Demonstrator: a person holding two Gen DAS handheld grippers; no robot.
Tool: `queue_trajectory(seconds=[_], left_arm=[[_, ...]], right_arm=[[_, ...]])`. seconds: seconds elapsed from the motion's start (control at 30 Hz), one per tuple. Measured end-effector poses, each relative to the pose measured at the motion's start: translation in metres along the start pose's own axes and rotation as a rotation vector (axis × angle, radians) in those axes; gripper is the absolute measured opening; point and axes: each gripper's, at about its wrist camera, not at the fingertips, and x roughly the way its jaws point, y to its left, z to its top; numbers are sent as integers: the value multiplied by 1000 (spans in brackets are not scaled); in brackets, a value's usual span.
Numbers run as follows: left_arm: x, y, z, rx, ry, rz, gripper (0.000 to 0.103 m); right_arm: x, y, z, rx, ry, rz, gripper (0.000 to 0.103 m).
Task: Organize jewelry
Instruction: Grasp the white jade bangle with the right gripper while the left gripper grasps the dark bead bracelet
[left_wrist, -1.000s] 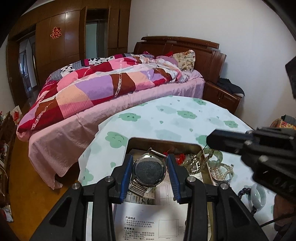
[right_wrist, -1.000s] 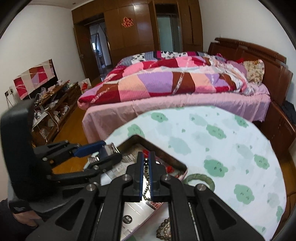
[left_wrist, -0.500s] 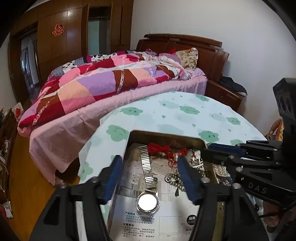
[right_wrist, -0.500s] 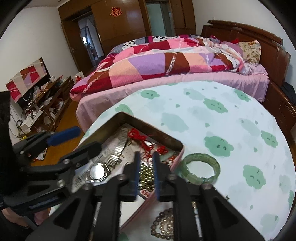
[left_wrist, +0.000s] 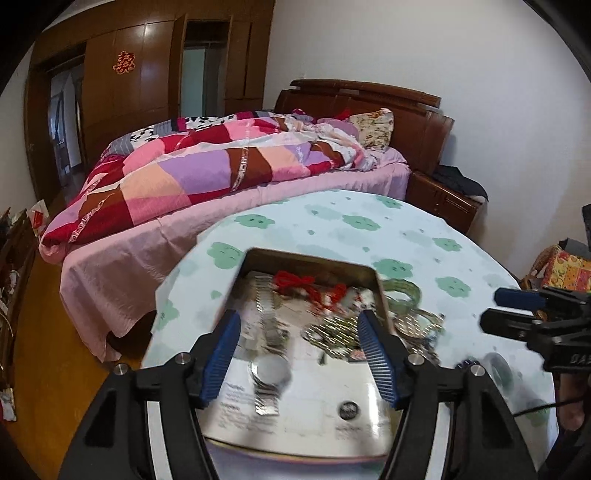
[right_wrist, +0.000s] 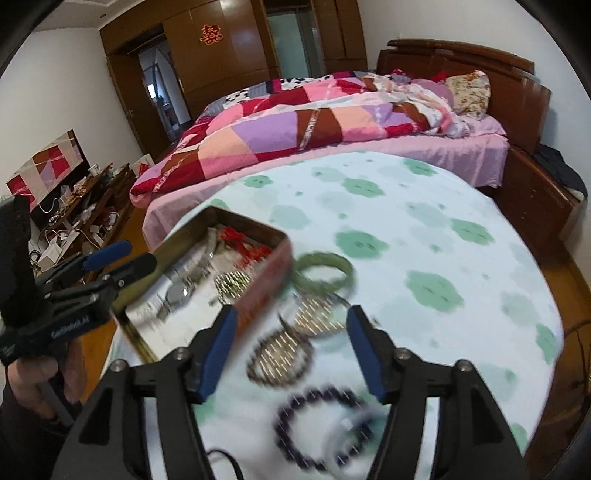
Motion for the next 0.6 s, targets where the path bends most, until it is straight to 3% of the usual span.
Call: queue_trajectory(seconds=[0.2,0.43,0.6], left_arm=[[-5,-31,-11,48,12,1,66],[-14,-69,-26,97,18,-23,66],[-12,-97,-34,151,37,-42,66]], right_arm=[[-18,-22,-31,13,-11,-77,70],[-5,-57,-68,81,44,-171,70],[4,-68,-78,91,76,-206,55]])
